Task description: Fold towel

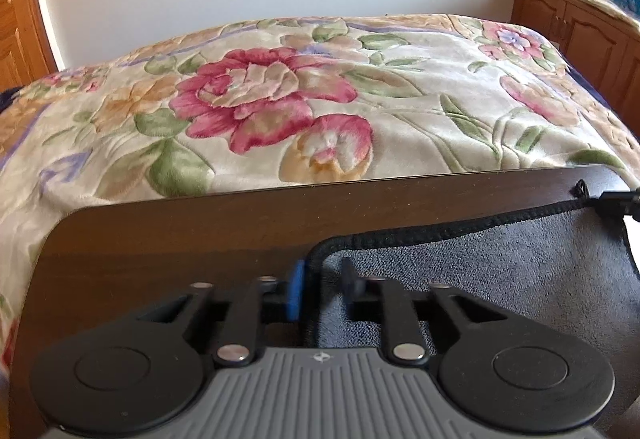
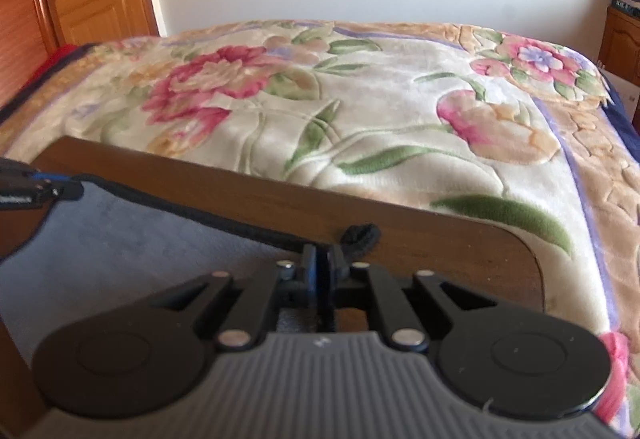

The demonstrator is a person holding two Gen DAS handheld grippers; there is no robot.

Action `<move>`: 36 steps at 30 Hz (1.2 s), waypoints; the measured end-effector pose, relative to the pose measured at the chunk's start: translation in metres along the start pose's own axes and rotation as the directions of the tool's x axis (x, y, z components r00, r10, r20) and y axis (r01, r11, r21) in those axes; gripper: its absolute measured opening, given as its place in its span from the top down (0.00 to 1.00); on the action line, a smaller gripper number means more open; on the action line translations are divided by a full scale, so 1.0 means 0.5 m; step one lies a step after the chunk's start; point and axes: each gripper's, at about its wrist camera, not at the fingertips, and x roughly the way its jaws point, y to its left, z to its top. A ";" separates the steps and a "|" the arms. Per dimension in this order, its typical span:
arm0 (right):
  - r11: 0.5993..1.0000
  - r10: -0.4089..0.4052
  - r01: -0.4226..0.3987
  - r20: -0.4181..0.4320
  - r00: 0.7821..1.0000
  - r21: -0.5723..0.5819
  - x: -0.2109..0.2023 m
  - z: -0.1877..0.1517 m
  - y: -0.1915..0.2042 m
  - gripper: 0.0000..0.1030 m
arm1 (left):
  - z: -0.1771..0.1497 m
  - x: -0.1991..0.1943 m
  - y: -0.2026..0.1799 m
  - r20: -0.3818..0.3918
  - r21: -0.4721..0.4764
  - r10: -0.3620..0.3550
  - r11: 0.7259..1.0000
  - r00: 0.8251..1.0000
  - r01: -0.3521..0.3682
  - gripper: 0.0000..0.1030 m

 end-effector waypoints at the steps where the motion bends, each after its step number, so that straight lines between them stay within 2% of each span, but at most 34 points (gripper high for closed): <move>1: 1.000 -0.010 0.010 -0.005 1.000 -0.008 0.001 -0.001 0.002 0.77 | -0.001 0.000 0.004 0.002 -0.017 -0.005 1.000 1.000 0.005 0.55; 3: 1.000 -0.016 0.016 0.000 1.000 -0.007 0.000 -0.004 0.003 0.48 | -0.003 -0.003 0.008 0.012 -0.038 -0.002 0.999 1.000 0.003 0.40; 4: 1.000 -0.006 0.006 0.006 1.000 -0.001 -0.004 -0.005 0.002 0.44 | -0.003 -0.006 0.008 0.019 -0.045 0.007 0.999 1.000 -0.006 0.37; 6: 1.000 -0.003 0.003 0.015 1.000 0.006 -0.009 -0.004 0.002 0.41 | -0.003 -0.009 0.007 0.025 -0.048 0.022 0.999 0.999 -0.021 0.33; 9: 1.000 -0.013 0.013 0.021 1.000 0.008 -0.018 -0.004 0.005 0.37 | -0.003 -0.016 0.001 0.033 -0.032 0.058 0.998 0.998 -0.057 0.18; 14: 1.000 -0.016 0.015 0.024 1.000 0.021 -0.040 -0.006 0.010 0.36 | -0.004 -0.037 -0.005 0.055 -0.017 0.078 0.997 0.995 -0.077 0.15; 19: 1.000 -0.025 0.025 0.038 0.999 0.009 -0.072 -0.010 0.024 0.29 | -0.008 -0.060 -0.014 0.054 -0.018 0.088 0.996 0.995 -0.087 0.13; 21: 0.999 -0.025 0.024 0.048 0.999 0.026 -0.087 -0.010 0.026 0.09 | -0.009 -0.073 -0.020 0.055 -0.012 0.090 0.996 0.994 -0.090 0.13; 23: 0.999 -0.020 0.017 0.066 0.998 0.038 -0.107 -0.011 0.031 0.01 | -0.011 -0.088 -0.026 0.058 -0.006 0.089 0.996 0.994 -0.088 0.13; 26: 0.999 -0.009 0.007 0.068 0.998 0.036 -0.133 -0.012 0.042 0.00 | -0.012 -0.120 -0.033 0.072 -0.008 0.081 0.997 0.994 -0.080 0.12; 31: 0.999 -0.009 0.005 0.079 0.997 0.043 -0.183 -0.008 0.067 0.00 | -0.006 -0.184 -0.042 0.111 -0.034 0.040 0.999 0.993 -0.036 0.04; 36: 0.999 -0.041 0.039 0.104 0.994 0.021 -0.229 0.004 0.094 0.00 | 0.010 -0.247 -0.059 0.152 0.000 0.041 0.999 0.988 -0.041 0.03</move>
